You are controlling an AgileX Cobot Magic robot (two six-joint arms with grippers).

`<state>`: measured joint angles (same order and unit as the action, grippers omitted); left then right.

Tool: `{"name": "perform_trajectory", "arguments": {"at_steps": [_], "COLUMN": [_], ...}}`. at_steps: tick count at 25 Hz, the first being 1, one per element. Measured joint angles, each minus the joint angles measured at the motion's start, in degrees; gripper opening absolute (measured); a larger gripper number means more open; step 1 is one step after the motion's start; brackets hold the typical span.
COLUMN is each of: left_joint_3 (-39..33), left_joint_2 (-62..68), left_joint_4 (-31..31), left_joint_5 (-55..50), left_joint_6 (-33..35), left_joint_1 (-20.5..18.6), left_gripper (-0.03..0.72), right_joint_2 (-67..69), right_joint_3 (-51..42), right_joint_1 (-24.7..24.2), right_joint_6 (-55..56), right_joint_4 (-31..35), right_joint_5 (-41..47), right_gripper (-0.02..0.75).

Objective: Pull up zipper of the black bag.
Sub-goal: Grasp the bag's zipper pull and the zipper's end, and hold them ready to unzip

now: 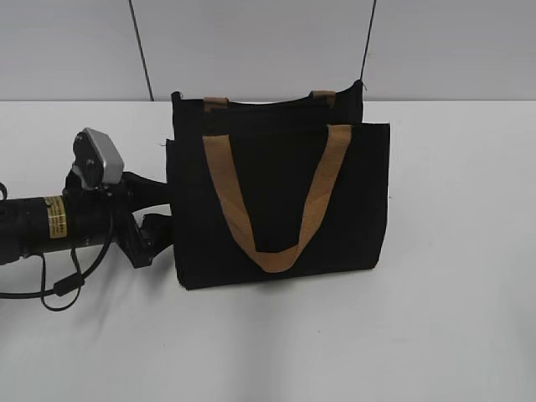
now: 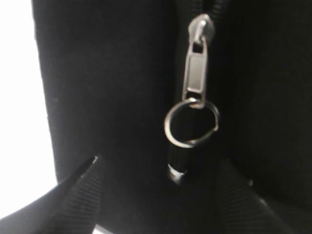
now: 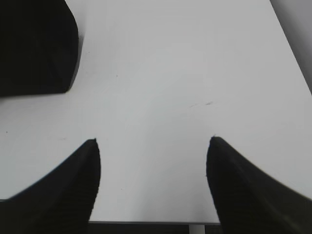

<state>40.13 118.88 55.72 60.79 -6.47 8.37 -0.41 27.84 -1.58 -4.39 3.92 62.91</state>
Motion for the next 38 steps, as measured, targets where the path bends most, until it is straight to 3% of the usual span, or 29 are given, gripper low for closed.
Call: {"name": "perform_trajectory", "arguments": {"at_steps": [11,27,31,38], "left_joint_3": [1.7,2.7,2.7,-0.8], "left_joint_2": [0.6,2.5,2.5,-7.7], "left_joint_4": [0.9,0.8,0.0,-0.8], "left_joint_5": [0.0,1.8,1.8,-0.5], "left_joint_6": [0.0,0.0,-1.3,-11.9], "left_joint_1": [0.7,2.4,2.4,1.7], "left_gripper": [0.505,0.085,0.073,0.073], "right_joint_2": [0.0,0.0,0.0,0.0], "right_joint_3": [0.0,0.0,0.0,0.0], "right_joint_1": [0.0,0.0,0.0,0.0], "right_joint_6": [0.0,0.0,0.0,0.0], "right_joint_4": [0.0,0.0,0.0,0.0], "right_joint_5": [0.0,0.0,0.0,0.0], "right_gripper": [0.527,0.527,0.527,0.527]}}
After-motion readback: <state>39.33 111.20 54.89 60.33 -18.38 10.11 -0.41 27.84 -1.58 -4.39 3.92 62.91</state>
